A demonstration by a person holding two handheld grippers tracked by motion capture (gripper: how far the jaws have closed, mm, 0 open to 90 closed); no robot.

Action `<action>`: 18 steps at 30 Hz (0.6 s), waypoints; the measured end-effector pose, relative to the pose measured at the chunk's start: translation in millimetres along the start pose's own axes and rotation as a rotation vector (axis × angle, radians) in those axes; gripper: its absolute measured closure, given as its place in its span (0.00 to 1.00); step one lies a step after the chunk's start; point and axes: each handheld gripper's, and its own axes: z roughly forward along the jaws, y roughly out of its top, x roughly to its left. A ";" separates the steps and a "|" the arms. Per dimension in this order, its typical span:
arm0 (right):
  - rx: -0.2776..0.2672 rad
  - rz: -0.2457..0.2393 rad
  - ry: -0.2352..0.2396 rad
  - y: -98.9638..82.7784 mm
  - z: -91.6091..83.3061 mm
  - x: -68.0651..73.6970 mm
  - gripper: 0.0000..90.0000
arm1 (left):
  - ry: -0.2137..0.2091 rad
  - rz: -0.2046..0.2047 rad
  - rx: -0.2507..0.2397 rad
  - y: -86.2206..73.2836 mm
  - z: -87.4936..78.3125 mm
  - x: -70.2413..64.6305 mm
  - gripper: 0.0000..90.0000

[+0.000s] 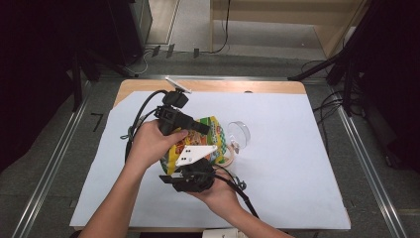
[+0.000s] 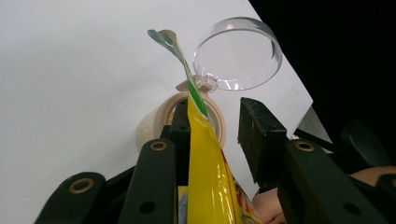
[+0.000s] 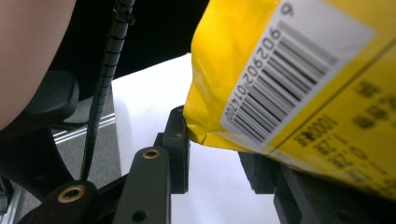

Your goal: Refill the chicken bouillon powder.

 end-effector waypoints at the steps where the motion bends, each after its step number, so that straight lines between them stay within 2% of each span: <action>1: 0.001 0.000 0.000 -0.1 0.1 0.1 0.75 | -0.001 0.002 0.000 -0.3 0.0 0.0 0.76; 6: 0.004 -0.017 -0.010 -1.5 1.1 -1.8 0.75 | 0.006 0.006 0.005 -0.8 1.6 -0.8 0.76; 18: 0.016 0.003 0.010 -2.2 1.4 -2.6 0.75 | 0.010 0.009 0.007 -1.3 2.5 0.0 0.77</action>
